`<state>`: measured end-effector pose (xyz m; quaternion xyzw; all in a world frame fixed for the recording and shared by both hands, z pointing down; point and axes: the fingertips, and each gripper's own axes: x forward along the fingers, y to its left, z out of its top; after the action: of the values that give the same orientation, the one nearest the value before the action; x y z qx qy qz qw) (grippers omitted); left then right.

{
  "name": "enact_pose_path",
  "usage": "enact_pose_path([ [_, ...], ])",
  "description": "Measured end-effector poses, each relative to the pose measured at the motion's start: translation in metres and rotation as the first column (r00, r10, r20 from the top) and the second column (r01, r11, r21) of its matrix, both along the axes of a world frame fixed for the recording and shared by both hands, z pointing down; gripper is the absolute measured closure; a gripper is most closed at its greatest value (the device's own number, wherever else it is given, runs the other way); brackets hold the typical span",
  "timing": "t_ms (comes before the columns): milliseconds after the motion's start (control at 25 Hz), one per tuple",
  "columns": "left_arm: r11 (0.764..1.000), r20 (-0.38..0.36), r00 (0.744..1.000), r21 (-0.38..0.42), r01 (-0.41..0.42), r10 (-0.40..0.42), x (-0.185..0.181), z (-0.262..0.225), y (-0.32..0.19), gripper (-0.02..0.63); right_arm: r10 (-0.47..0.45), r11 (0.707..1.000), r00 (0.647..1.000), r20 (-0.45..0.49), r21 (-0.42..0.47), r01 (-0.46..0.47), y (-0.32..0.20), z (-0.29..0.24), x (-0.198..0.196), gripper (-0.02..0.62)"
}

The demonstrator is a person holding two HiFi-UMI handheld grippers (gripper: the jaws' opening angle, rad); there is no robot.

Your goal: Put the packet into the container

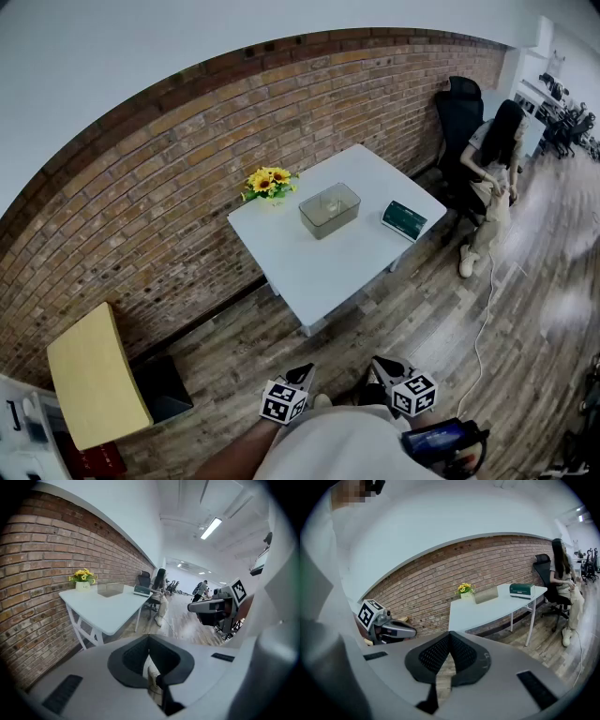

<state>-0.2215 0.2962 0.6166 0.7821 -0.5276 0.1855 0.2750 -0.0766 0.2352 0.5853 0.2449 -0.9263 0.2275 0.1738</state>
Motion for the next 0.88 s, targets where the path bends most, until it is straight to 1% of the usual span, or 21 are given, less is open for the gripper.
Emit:
enact_pose_path([
  [160,1.0,-0.001,1.0,-0.003,-0.009,0.009,0.002,0.002,0.001,0.597,0.003,1.0,1.0,0.018,0.012,-0.003,-0.001,-0.005,-0.003,0.589],
  [240,1.0,0.0,1.0,-0.005,-0.017,0.017,0.002,0.002,0.0,0.597,0.027,1.0,0.999,0.046,0.0,-0.027,-0.004,-0.007,-0.003,0.589],
  [320,1.0,0.003,1.0,-0.006,-0.022,0.022,0.001,0.002,-0.002,0.597,0.039,0.999,0.998,0.054,-0.016,-0.038,-0.005,-0.006,-0.003,0.589],
  [520,1.0,0.008,1.0,-0.001,-0.025,0.025,-0.001,0.0,-0.006,0.597,0.025,1.0,0.999,0.022,-0.019,-0.024,-0.002,0.003,-0.002,0.589],
  [880,1.0,-0.001,1.0,-0.012,-0.027,0.027,-0.004,0.005,-0.008,0.597,0.021,1.0,1.0,-0.001,-0.023,-0.021,-0.003,0.008,-0.009,0.589],
])
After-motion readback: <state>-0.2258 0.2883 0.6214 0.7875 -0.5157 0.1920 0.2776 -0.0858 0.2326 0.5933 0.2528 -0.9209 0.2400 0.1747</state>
